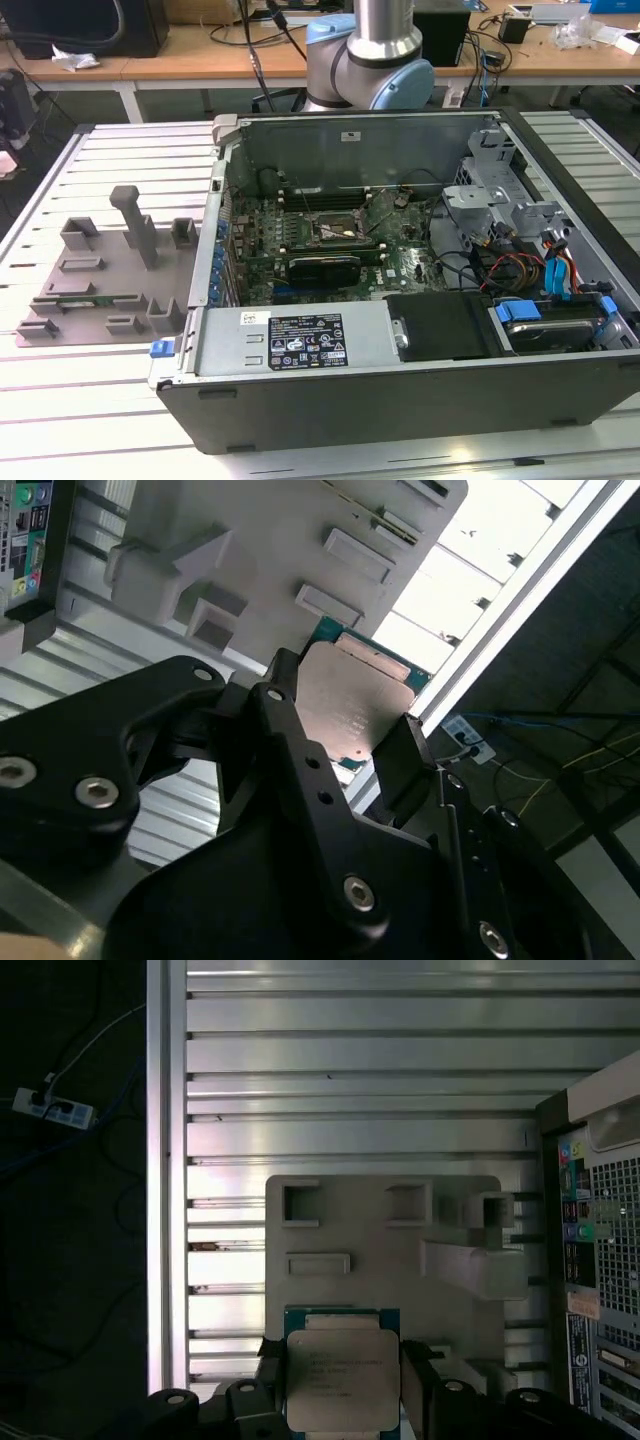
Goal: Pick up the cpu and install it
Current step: 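Pick up the cpu and move it towards the insertion slot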
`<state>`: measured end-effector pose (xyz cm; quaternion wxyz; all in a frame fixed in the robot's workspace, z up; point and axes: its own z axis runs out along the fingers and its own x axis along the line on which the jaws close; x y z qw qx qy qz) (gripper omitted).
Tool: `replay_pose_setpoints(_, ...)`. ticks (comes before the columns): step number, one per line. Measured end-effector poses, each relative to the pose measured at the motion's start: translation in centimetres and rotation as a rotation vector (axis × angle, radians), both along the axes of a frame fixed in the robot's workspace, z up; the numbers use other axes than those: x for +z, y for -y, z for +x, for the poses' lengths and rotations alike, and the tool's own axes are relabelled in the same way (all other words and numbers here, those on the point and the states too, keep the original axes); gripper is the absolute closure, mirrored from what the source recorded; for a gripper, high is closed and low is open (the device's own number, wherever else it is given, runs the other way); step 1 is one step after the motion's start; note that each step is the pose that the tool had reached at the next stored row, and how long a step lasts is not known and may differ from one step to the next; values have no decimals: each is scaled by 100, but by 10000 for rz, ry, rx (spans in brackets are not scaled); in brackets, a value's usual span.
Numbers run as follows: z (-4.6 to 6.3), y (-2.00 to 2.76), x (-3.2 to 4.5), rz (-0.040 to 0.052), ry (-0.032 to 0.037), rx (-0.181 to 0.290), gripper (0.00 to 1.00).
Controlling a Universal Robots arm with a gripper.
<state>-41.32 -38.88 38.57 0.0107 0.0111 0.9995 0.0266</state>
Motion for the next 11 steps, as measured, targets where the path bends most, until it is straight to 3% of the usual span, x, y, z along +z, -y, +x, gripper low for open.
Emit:
replay_pose_setpoints(7, 3, -2, 261, 0, 0, 0, 45)
replay_pose_setpoints(11, 3, -2, 288, 1, 2, 1, 45)
